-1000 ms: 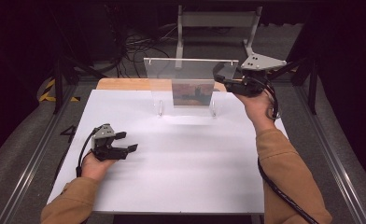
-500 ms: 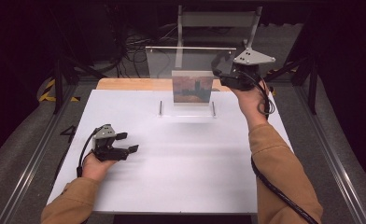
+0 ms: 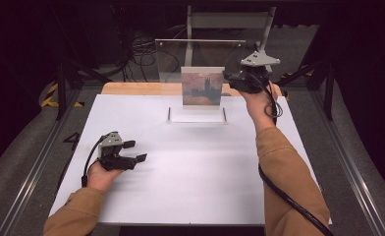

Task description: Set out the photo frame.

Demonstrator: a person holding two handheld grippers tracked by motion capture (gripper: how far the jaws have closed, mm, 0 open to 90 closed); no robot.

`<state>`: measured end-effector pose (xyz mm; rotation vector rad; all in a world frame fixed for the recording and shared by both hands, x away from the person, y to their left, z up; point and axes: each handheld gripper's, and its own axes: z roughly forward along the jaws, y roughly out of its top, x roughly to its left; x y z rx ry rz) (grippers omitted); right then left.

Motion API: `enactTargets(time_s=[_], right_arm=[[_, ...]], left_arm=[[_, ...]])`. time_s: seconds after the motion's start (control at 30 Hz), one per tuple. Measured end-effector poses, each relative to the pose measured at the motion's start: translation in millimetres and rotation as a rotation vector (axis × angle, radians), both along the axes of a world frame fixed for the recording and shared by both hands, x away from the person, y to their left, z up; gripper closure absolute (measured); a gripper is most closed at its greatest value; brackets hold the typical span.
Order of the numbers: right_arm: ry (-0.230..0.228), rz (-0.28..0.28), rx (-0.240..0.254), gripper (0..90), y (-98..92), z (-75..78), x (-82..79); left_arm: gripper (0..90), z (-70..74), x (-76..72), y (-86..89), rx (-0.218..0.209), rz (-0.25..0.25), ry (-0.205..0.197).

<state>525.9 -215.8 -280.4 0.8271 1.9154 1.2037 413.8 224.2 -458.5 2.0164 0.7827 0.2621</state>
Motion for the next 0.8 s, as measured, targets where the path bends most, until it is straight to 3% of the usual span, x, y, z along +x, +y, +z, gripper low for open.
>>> enactTargets(time_s=[0.27, 0.4, 0.57, 0.8], right_arm=[[0.022, -0.015, -0.013, 36.6, 2.5, -7.9, 5.7], [0.055, -0.040, -0.025, 35.9, 3.0, -11.4, 8.9], [0.089, -0.047, 0.032, 31.7, -4.5, -15.1, 12.9], [0.088, -0.028, 0.031, 30.8, -8.6, -15.3, 10.4]], left_arm=[[21.7, -0.1, 0.2, -0.4, 0.001, -0.009, 0.001], [21.6, -0.3, -0.1, -1.0, -0.006, -0.016, 0.006], [21.4, -0.5, 0.0, -2.0, -0.002, -0.023, 0.002], [21.4, -0.2, -0.6, -3.9, -0.005, -0.026, 0.008]])
